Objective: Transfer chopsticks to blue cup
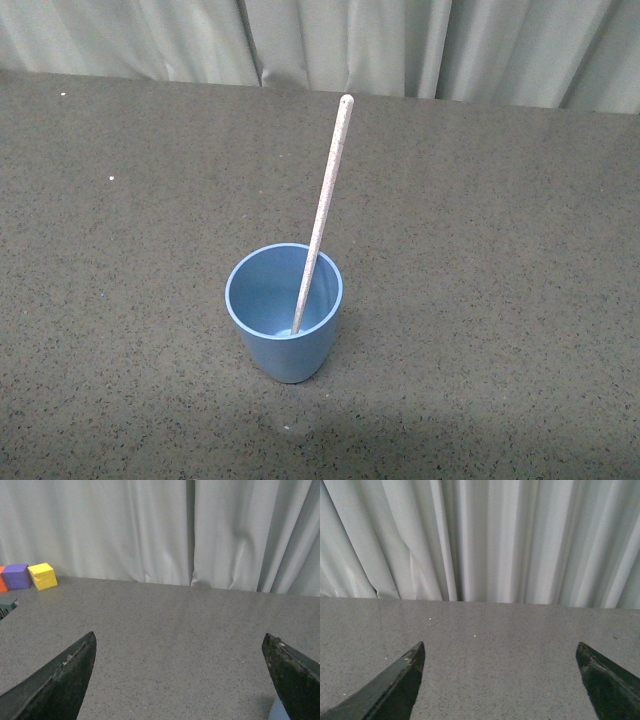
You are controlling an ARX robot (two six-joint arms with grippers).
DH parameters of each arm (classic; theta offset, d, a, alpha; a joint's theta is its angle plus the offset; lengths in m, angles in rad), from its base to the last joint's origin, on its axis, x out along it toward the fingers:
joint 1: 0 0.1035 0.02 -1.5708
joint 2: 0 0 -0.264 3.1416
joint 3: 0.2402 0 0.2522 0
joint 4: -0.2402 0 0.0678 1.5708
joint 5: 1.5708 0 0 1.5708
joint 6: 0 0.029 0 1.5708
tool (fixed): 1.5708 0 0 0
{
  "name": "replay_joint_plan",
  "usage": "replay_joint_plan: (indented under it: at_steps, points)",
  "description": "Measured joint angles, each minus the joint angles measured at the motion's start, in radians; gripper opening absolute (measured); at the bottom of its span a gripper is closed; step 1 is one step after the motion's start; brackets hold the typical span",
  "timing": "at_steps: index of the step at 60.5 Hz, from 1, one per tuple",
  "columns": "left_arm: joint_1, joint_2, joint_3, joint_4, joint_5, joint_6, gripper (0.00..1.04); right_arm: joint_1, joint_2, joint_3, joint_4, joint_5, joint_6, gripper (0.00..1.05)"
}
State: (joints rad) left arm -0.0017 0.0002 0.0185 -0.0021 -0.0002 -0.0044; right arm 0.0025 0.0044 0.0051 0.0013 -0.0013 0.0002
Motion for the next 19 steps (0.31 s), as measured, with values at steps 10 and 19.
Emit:
replay_joint_plan:
  at_steps: [10, 19]
  points:
    - [0.0, 0.0, 0.0, 0.0, 0.0, 0.0, 0.98, 0.0, 0.0, 0.0, 0.0, 0.0, 0.0, 0.95]
    - [0.0, 0.0, 0.0, 0.0, 0.0, 0.0, 0.98, 0.0, 0.0, 0.0, 0.0, 0.0, 0.0, 0.95]
